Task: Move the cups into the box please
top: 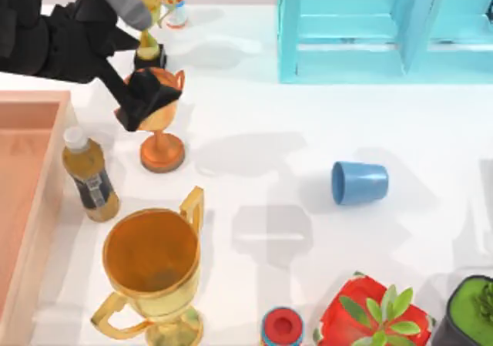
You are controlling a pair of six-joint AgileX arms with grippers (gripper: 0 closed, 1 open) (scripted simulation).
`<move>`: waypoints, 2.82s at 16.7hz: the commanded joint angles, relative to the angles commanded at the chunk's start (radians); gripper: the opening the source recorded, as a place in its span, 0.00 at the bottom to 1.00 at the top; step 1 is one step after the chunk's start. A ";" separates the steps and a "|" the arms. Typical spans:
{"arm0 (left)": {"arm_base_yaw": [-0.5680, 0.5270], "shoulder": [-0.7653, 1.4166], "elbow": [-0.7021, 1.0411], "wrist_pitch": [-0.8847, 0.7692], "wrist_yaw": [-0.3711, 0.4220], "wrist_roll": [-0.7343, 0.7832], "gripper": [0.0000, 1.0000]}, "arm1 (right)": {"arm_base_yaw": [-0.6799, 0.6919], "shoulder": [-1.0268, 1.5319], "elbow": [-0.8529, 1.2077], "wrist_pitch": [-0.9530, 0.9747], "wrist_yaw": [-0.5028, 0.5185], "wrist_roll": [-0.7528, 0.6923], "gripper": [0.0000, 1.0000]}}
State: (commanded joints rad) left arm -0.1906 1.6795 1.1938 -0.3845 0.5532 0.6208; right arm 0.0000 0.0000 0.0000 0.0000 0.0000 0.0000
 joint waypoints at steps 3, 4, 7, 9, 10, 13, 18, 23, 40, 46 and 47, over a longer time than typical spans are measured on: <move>-0.113 0.122 -0.066 0.313 0.128 0.064 1.00 | 0.000 0.000 0.000 0.000 0.000 0.000 1.00; -0.146 0.166 -0.090 0.411 0.166 0.083 1.00 | 0.000 0.000 0.000 0.000 0.000 0.000 1.00; -0.223 0.300 -0.154 0.679 0.265 0.133 1.00 | 0.000 0.000 0.000 0.000 0.000 0.000 1.00; -0.250 0.383 -0.183 0.827 0.318 0.160 1.00 | 0.000 0.000 0.000 0.000 0.000 0.000 1.00; -0.256 0.420 -0.193 0.890 0.340 0.172 1.00 | 0.000 0.000 0.000 0.000 0.000 0.000 1.00; -0.243 0.504 -0.200 1.024 0.385 0.197 1.00 | 0.000 0.000 0.000 0.000 0.000 0.000 1.00; -0.228 0.530 -0.195 1.065 0.398 0.204 1.00 | 0.000 0.000 0.000 0.000 0.000 0.000 1.00; -0.262 0.520 -0.189 1.068 0.371 0.181 1.00 | 0.000 0.000 0.000 0.000 0.000 0.000 1.00; -0.414 0.765 0.092 1.116 0.237 0.072 0.77 | 0.000 0.000 0.000 0.000 0.000 0.000 1.00; -0.414 0.765 0.092 1.116 0.237 0.072 0.32 | 0.000 0.000 0.000 0.000 0.000 0.000 1.00; -0.414 0.765 0.092 1.116 0.237 0.072 0.25 | 0.000 0.000 0.000 0.000 0.000 0.000 1.00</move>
State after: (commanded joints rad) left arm -0.6043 2.4450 1.2856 0.7317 0.7899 0.6933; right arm 0.0000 0.0000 0.0000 0.0000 0.0000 0.0000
